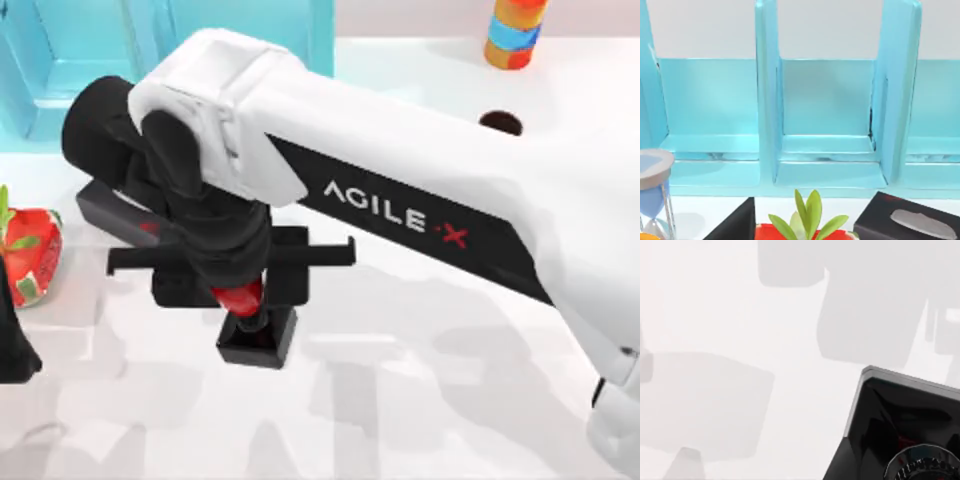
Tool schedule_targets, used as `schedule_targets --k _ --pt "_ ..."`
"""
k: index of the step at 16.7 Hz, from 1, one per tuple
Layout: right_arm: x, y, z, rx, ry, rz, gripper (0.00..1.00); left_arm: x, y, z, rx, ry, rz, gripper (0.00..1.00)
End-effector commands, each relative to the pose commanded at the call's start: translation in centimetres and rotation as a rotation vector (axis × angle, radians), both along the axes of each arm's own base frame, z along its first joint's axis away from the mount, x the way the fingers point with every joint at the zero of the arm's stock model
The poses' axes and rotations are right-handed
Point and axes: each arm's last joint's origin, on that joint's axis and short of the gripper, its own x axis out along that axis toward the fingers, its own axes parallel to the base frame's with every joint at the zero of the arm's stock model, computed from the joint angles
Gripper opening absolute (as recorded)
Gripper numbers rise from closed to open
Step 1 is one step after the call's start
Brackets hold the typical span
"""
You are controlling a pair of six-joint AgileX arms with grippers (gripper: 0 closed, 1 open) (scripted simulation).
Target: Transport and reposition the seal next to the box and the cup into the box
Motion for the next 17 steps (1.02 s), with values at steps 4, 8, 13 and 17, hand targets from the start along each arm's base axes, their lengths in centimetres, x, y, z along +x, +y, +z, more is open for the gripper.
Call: schedule_targets --k 4,8,13,17 --pt "-1.1 -3.2 1.5 0.029 -0.015 0.001 0.0 0.0 0.0 0.0 0.0 0.0 0.0 1.0" --pt "-1.7 -4.4 2.3 0.058 -0.032 0.001 0.0 0.0 0.0 0.0 0.0 0.0 0.0 1.0" --pt "-1.8 -4.3 2.2 0.054 -0.029 0.006 0.0 0.0 0.0 0.0 0.0 0.0 0.0 1.0" --pt "-0.7 -7.9 3.5 0.058 -0.019 0.01 0.0 0.0 0.0 0.0 0.0 0.0 0.0 1.0"
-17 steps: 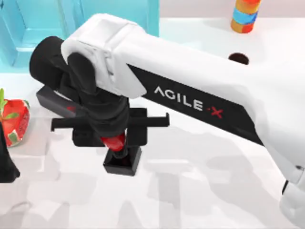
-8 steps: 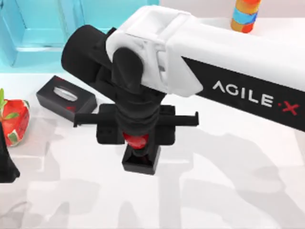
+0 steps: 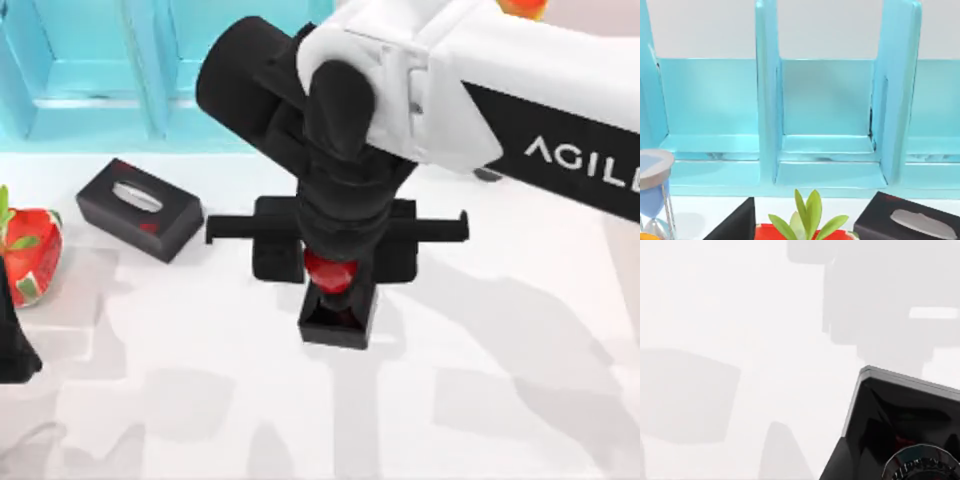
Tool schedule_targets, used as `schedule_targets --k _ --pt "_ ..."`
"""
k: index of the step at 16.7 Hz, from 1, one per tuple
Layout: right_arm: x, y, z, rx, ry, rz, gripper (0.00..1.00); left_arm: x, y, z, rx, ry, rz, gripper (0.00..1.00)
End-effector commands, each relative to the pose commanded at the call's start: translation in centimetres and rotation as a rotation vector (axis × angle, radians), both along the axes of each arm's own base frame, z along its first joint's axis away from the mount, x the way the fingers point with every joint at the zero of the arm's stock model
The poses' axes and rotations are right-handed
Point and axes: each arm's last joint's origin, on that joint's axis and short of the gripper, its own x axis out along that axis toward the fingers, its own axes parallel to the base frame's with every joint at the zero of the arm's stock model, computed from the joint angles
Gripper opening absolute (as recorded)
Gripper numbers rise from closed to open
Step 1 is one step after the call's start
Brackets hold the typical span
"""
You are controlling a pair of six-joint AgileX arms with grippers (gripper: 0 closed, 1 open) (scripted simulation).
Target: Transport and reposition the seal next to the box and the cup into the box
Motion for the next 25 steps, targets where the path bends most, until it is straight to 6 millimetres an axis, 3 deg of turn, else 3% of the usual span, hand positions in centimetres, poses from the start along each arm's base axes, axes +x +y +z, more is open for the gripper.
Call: schedule_targets --k 6,10,13,17,22,25 --pt "-0.3 -12.7 3.1 0.035 0.011 0.001 0.0 0.0 0.0 0.0 0.0 0.0 0.0 1.0" --pt "-3.8 -21.2 3.0 0.07 -0.003 -0.002 0.0 0.0 0.0 0.0 0.0 0.0 0.0 1.0" --pt "-6.9 -25.3 1.7 0.09 -0.021 -0.005 0.0 0.0 0.0 0.0 0.0 0.0 0.0 1.0" --pt "-8.8 -27.4 0.5 0.103 -0.037 -0.005 0.0 0.0 0.0 0.0 0.0 0.0 0.0 1.0" --pt "-8.8 -27.4 0.4 0.1 -0.035 -0.004 0.0 0.0 0.0 0.0 0.0 0.0 0.0 1.0" --pt "-8.5 -27.2 -1.1 0.099 -0.029 -0.002 0.0 0.0 0.0 0.0 0.0 0.0 0.0 1.0"
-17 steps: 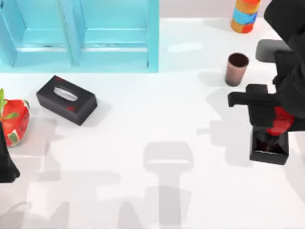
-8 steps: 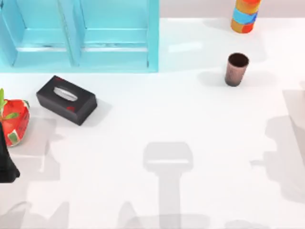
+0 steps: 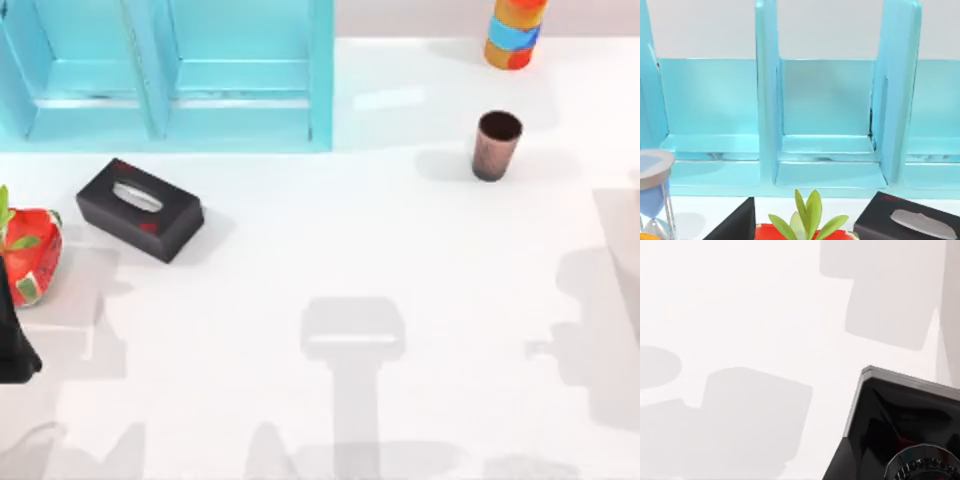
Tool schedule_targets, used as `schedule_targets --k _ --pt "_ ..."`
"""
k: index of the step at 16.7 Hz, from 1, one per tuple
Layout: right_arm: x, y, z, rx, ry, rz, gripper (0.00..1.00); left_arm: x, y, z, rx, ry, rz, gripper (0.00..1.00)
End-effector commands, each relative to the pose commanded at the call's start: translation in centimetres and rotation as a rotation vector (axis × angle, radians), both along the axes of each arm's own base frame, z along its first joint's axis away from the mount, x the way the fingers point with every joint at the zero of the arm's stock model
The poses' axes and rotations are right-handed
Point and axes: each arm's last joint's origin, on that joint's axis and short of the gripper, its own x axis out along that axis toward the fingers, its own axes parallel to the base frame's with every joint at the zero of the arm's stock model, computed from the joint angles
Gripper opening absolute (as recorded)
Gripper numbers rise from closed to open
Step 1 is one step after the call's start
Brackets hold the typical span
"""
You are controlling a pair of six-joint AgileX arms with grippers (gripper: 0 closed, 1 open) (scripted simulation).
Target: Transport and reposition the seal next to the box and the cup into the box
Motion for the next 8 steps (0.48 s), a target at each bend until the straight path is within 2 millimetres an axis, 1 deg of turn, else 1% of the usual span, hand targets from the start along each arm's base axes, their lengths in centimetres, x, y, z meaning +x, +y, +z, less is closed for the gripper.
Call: schedule_targets --k 3,6,8 --pt "0.5 0.2 -2.0 0.006 -0.021 -0.006 0.0 0.0 0.0 0.0 0.0 0.0 0.0 1.0" --pt "0.5 0.3 -4.3 0.004 -0.013 -0.006 0.0 0.0 0.0 0.0 0.0 0.0 0.0 1.0" --pt "0.5 0.4 -4.8 0.004 -0.008 -0.004 0.0 0.0 0.0 0.0 0.0 0.0 0.0 1.0"
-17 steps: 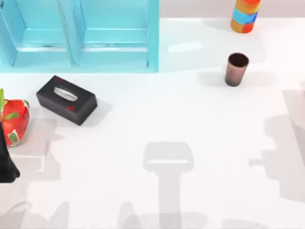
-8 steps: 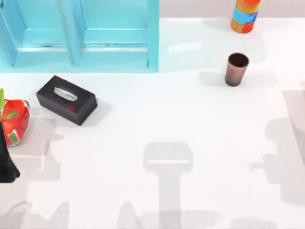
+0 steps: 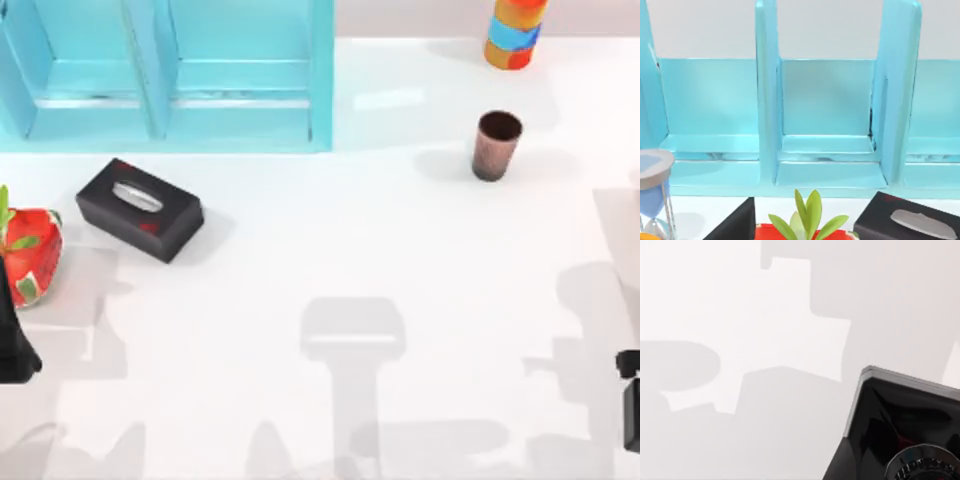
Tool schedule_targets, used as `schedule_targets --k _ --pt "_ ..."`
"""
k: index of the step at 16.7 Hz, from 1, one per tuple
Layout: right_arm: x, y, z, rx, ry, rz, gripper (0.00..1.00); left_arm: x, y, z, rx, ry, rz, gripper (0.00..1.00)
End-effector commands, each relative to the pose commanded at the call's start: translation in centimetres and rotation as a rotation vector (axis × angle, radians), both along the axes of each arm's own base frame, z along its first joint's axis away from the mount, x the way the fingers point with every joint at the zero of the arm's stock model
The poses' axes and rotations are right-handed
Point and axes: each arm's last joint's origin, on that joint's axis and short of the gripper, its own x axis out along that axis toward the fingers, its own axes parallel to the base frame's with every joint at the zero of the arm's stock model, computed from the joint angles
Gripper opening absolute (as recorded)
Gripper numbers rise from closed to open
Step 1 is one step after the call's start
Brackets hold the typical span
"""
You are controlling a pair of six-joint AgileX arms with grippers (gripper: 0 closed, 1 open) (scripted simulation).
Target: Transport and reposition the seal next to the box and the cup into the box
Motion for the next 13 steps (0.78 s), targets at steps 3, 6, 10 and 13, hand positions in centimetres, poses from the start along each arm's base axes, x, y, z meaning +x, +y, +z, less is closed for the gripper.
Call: schedule_targets --k 3,6,10,13 --pt "0.0 0.0 0.0 0.0 0.0 0.0 0.0 0.0 0.0 0.0 0.0 0.0 0.0 1.0" --pt "0.0 0.0 0.0 0.0 0.0 0.0 0.23 0.0 0.0 0.0 0.0 0.0 0.0 1.0" --pt "0.0 0.0 0.0 0.0 0.0 0.0 0.53 0.0 0.0 0.0 0.0 0.0 0.0 1.0" --pt "0.0 0.0 0.0 0.0 0.0 0.0 0.75 0.0 0.0 0.0 0.0 0.0 0.0 1.0"
